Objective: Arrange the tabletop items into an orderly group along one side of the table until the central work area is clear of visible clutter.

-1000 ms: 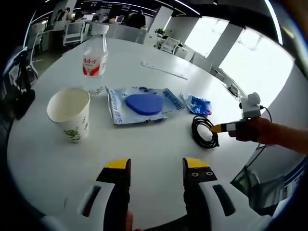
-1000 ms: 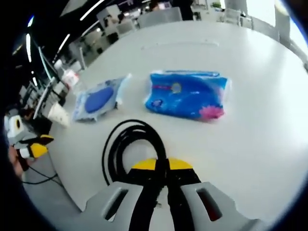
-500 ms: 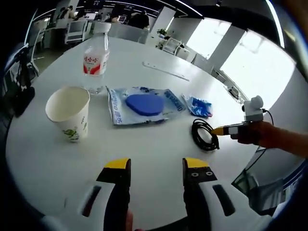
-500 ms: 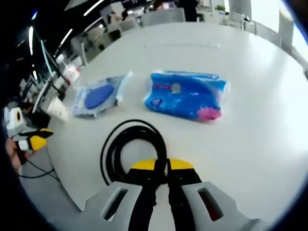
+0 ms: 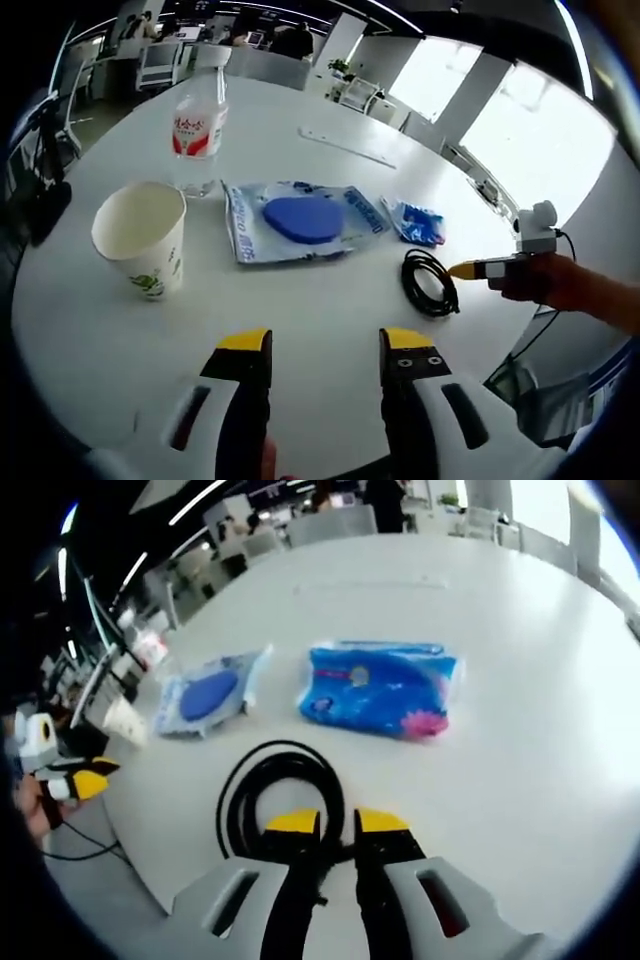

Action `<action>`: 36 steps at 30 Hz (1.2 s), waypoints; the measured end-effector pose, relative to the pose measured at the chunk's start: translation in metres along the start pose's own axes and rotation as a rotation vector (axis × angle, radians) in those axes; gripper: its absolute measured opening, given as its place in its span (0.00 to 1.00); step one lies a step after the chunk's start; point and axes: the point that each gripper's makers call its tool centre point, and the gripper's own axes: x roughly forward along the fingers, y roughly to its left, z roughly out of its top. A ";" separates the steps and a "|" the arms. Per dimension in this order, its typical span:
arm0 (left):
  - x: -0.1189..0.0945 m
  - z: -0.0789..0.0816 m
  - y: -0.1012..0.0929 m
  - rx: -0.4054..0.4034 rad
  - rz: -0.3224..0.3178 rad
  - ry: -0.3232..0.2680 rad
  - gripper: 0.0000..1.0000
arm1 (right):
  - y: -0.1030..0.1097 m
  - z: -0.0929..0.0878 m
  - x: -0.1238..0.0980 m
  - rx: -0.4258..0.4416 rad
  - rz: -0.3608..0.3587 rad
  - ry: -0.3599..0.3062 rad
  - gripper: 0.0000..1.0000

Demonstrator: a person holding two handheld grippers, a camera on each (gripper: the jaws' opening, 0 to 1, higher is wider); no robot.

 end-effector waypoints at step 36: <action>0.022 0.016 0.027 -0.050 0.062 -0.013 0.40 | 0.066 0.036 0.005 -0.108 0.136 -0.062 0.15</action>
